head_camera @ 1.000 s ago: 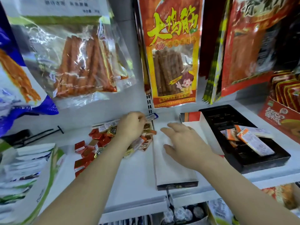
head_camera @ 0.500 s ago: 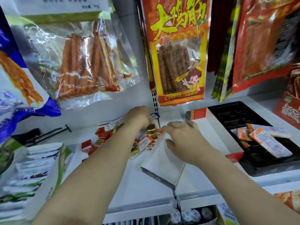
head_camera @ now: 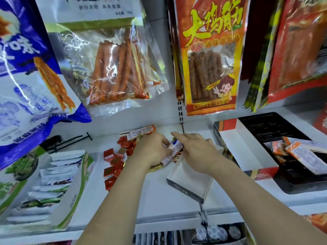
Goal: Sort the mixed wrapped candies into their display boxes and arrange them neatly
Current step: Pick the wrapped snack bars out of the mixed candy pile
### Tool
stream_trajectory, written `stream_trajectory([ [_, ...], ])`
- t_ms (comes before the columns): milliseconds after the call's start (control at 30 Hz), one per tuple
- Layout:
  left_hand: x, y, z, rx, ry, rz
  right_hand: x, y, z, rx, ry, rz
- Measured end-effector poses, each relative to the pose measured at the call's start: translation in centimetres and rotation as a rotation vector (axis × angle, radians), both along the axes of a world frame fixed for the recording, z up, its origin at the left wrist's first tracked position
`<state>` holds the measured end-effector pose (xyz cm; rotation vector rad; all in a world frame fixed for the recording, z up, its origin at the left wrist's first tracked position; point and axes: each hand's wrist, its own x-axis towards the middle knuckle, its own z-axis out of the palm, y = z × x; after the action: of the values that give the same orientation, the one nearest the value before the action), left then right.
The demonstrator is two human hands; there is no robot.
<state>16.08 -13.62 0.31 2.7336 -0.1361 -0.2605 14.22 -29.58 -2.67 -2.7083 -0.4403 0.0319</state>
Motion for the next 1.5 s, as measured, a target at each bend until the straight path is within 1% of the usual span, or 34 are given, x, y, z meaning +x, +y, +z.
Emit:
stream_trajectory([
  [133, -0.1, -0.4, -0.3, 0.242, -0.032, -0.097, 1.3, 0.0, -0.1, 0.018, 0.003, -0.083],
  [200, -0.1, -1.1, -0.5, 0.307, -0.017, -0.131, 1.8, 0.4, -0.1, -0.012, -0.018, -0.107],
  [267, 0.0, -1.7, -0.7, 0.349, -0.014, -0.160, 2.2, 0.8, -0.1, -0.028, -0.011, -0.085],
  [367, 0.1, -2.1, -1.1, 0.352, -0.030, -0.134, 2.7, 1.2, -0.2, -0.026, 0.023, -0.066],
  [500, 0.0, -2.3, -1.3, 0.332, 0.006, -0.068, 3.4, 0.7, 0.1, 0.000, -0.032, -0.180],
  [600, -0.2, -2.4, -1.2, 0.313, -0.005, -0.037, 3.5, 0.2, 0.1, 0.035, -0.009, -0.249],
  [700, -0.5, -2.4, -1.0, 0.283, -0.038, -0.041, 3.5, -0.2, 0.2, 0.056, -0.030, -0.289],
  [833, -0.9, -2.5, -0.9, 0.312, -0.078, -0.061, 3.3, -0.8, 0.3, 0.059, -0.093, -0.361],
  [967, -0.8, -2.6, -1.2, 0.309, -0.094, -0.065, 3.2, -1.1, 0.3, 0.077, -0.063, -0.373],
  [1033, -0.9, -2.8, -1.3, 0.328, -0.110, -0.071, 3.1, -1.3, 0.5, 0.083, -0.035, -0.327],
  [1133, -1.0, -3.1, -1.2, 0.352, -0.110, -0.091, 2.3, -1.2, 0.9, 0.082, 0.007, -0.176],
  [1233, -0.9, -3.1, -1.0, 0.330, -0.083, -0.102, 1.8, -0.8, 1.0, 0.090, 0.082, -0.063],
  [1367, -1.0, -3.1, -0.5, 0.304, -0.050, -0.130, 1.4, -0.1, 1.1, 0.051, 0.161, 0.010],
  [1500, -1.3, -2.7, -0.6, 0.300, -0.095, -0.126, 1.2, 0.2, 1.4, 0.031, 0.187, 0.059],
])
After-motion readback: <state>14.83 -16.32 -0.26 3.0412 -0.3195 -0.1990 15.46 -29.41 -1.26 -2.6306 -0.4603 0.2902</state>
